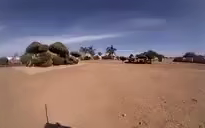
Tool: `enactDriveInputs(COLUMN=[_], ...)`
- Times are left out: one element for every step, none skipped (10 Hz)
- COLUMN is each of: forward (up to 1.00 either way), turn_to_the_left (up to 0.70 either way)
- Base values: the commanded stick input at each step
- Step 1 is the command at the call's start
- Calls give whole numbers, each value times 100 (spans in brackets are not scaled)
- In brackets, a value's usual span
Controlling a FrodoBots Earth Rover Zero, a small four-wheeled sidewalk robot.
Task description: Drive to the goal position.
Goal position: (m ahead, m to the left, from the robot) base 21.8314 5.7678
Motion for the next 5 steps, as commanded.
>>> enactDriveInputs(forward=[70,70,70,70,70], turn_to_the_left=[0,0,0,0,-25])
